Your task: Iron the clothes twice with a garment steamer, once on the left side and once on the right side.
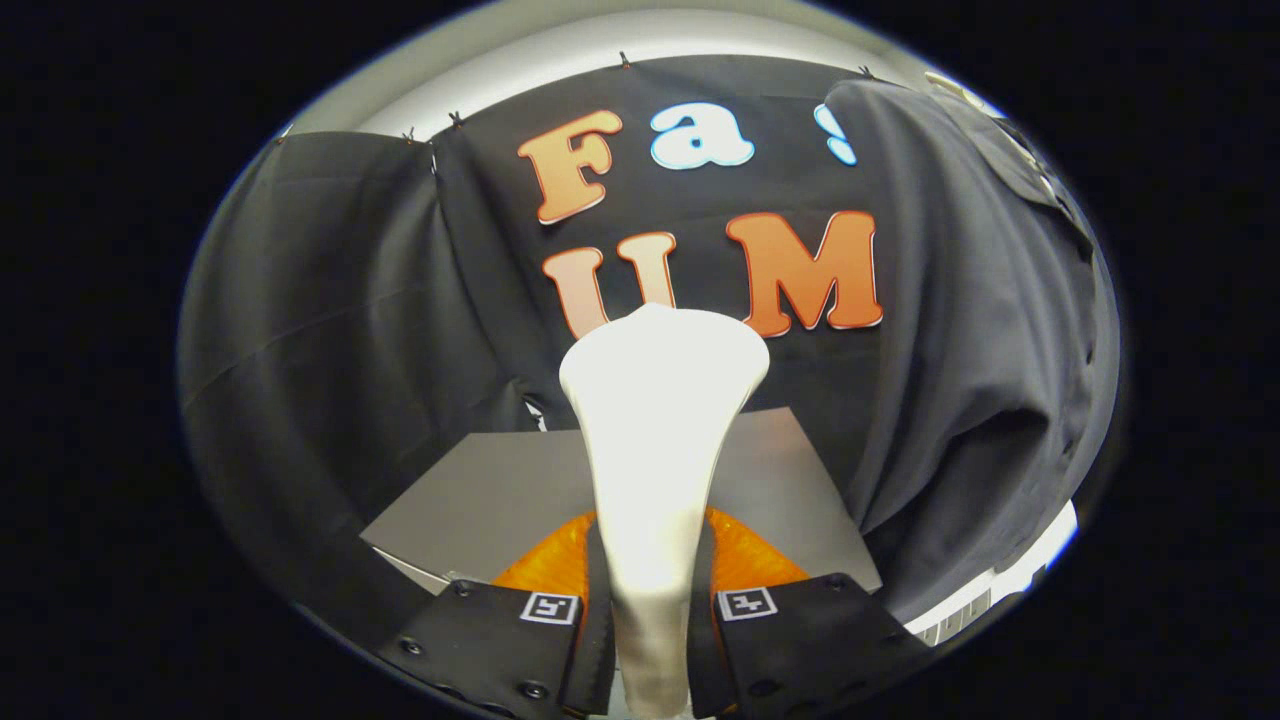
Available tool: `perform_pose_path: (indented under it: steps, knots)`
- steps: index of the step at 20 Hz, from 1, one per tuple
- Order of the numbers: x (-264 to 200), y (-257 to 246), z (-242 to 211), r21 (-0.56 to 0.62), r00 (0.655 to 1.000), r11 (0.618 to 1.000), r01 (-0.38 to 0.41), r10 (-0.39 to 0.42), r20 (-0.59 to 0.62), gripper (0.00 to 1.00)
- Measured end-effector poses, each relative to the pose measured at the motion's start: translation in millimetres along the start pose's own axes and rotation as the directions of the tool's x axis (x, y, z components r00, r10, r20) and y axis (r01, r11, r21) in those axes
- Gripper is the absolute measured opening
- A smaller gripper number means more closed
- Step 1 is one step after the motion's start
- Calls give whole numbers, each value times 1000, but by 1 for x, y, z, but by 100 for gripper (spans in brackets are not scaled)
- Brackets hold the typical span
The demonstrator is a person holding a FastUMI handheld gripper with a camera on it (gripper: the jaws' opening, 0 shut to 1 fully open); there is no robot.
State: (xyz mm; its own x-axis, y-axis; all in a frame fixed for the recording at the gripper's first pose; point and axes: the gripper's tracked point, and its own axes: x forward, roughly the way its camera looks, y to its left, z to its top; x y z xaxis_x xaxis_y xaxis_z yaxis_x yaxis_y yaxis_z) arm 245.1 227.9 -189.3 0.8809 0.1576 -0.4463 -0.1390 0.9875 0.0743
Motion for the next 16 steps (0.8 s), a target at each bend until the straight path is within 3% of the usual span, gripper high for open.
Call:
perform_pose_path:
  steps: [4,8,16]
  knots:
    - [-68,-32,51,-8,991,1000,-3,4,133,37]
    - [-120,-104,94,-10,971,998,69,-65,230,36]
    - [-168,-217,146,2,947,993,115,-111,302,36]
